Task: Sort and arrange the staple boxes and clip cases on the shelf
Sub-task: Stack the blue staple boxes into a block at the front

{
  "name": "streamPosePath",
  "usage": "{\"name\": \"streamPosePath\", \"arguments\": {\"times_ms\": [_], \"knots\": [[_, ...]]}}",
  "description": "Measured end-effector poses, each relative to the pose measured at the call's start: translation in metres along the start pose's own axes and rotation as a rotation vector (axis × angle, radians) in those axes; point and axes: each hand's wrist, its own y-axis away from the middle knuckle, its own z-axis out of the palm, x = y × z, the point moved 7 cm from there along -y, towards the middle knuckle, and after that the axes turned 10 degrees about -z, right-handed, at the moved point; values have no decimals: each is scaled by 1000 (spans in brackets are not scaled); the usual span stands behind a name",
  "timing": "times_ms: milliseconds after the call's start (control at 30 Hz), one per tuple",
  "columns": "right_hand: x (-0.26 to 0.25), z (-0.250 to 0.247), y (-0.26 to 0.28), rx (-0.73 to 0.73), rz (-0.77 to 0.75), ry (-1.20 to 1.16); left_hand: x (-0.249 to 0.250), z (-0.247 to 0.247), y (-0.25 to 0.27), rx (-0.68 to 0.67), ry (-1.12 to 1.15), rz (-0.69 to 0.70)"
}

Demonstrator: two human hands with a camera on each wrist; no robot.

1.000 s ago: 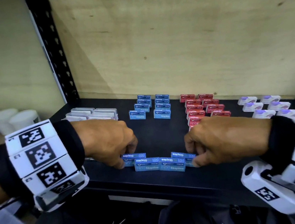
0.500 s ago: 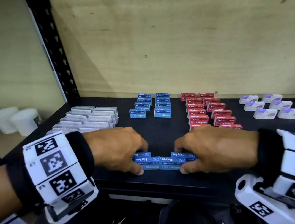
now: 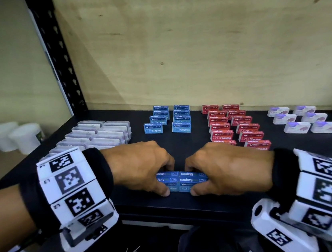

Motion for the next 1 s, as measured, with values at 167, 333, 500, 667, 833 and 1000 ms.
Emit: {"name": "streamPosePath", "arguments": {"times_ms": [167, 333, 500, 667, 833, 1000], "knots": [[-2, 0, -3, 0, 11, 3, -1, 1, 0, 8, 14, -2], [-3, 1, -6, 2, 22, -7, -3, 2, 1, 18, 21, -4], [-3, 0, -7, -9, 5, -6, -7, 4, 0, 10, 17, -7], [1, -6, -6, -62, -43, 20, -14, -6, 0, -29, 115, 19], [18, -38, -8, -64, -41, 10, -33, -35, -8, -26, 209, -11], [55, -70, -42, 52, -8, 37, -57, -74, -41, 117, 137, -81]]}}
